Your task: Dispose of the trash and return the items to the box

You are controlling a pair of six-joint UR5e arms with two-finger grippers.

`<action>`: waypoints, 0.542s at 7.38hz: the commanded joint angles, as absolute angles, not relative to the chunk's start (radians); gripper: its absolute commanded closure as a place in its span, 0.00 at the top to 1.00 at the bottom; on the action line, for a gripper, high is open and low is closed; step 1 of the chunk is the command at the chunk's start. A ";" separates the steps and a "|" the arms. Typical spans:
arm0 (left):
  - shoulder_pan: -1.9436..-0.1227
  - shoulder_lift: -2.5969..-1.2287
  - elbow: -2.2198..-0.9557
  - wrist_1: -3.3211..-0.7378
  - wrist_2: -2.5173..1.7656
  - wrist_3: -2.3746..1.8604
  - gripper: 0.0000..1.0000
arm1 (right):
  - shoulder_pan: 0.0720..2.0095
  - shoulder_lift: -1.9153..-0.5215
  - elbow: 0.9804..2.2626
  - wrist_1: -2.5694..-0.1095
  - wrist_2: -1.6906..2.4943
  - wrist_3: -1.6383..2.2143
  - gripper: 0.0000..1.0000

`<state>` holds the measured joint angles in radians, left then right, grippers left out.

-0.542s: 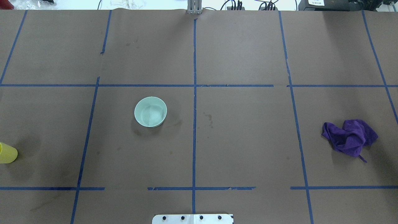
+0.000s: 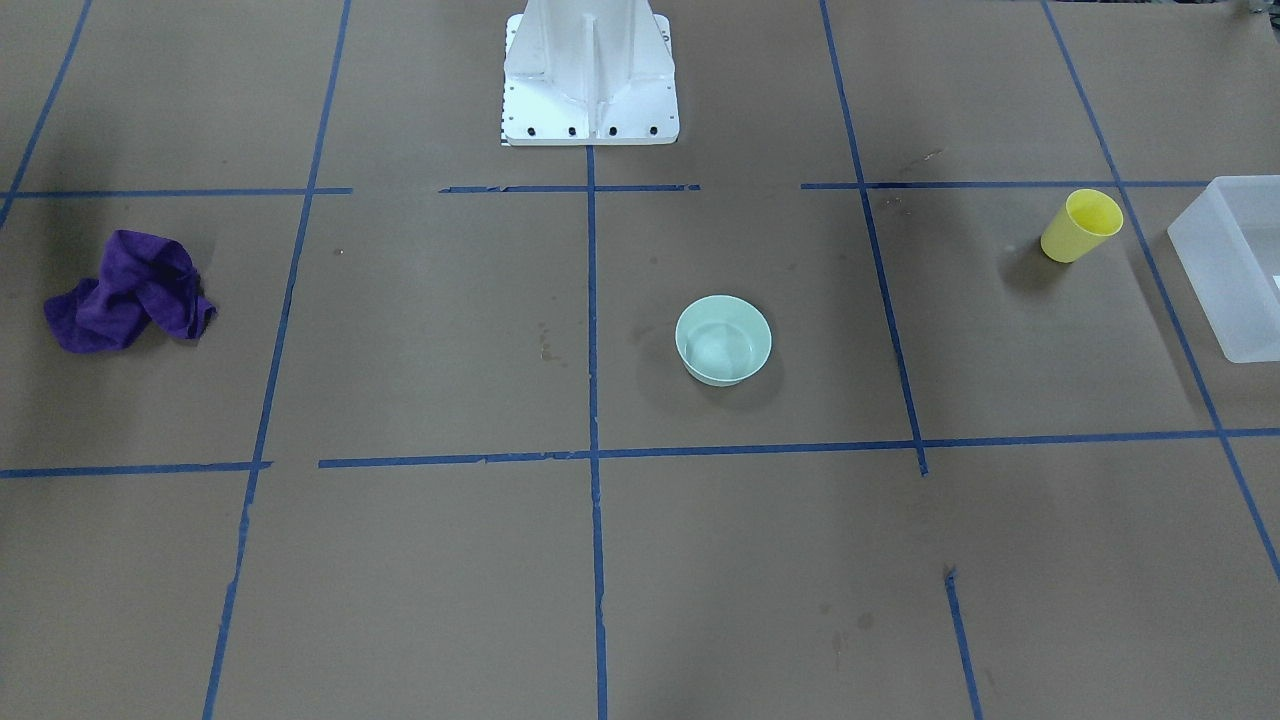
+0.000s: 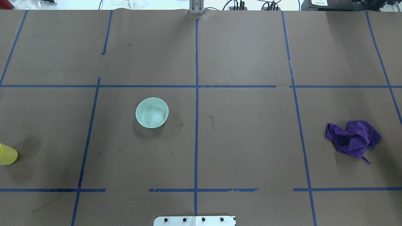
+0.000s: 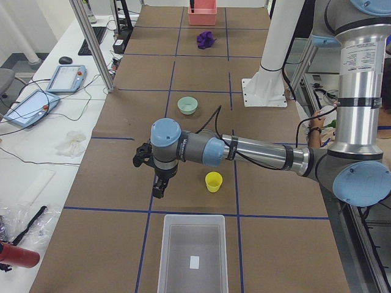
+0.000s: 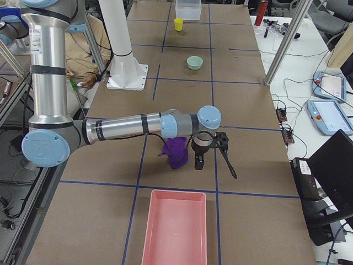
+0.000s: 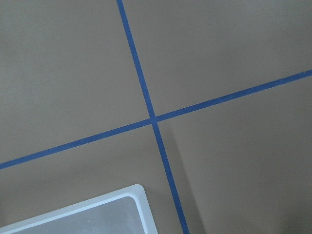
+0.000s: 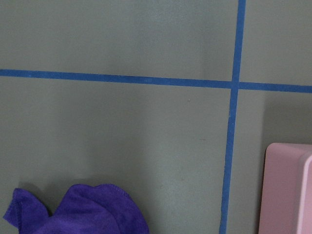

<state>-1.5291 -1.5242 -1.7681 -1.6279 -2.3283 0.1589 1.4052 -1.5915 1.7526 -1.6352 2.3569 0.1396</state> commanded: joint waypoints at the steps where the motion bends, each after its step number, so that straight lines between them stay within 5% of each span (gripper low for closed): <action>1: -1.520 -1.520 -1.731 -1.732 -2.329 0.155 1.00 | 1.405 -1.585 1.755 -1.635 2.371 0.144 1.00; 4: -1.415 -1.428 -1.752 -1.922 -2.378 -0.058 1.00 | 1.404 -1.624 1.747 -1.518 2.364 0.137 1.00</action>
